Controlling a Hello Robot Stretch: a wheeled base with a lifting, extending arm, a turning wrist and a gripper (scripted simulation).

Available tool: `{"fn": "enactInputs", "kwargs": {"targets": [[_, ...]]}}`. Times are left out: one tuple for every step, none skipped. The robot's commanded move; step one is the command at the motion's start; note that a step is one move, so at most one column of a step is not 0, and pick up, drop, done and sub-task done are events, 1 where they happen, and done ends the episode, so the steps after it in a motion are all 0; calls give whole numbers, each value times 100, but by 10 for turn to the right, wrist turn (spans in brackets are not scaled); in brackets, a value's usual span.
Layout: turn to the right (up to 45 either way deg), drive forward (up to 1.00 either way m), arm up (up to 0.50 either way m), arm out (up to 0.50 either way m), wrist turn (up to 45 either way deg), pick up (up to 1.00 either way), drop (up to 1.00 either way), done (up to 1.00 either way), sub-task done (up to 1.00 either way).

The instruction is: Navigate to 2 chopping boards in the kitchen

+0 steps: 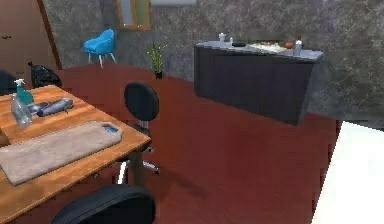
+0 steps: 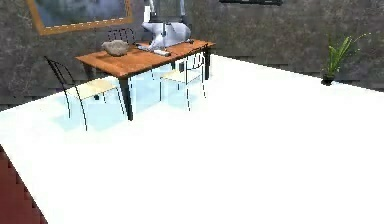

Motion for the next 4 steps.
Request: {"fn": "enactInputs", "kwargs": {"targets": [[240, 0, 0, 0, 0, 0, 0, 0, 0], [0, 100, 0, 0, 0, 0, 0, 0, 0], [0, 100, 0, 0, 0, 0, 0, 0, 0], [30, 0, 0, 0, 0, 0, 0, 0, 0]]}}
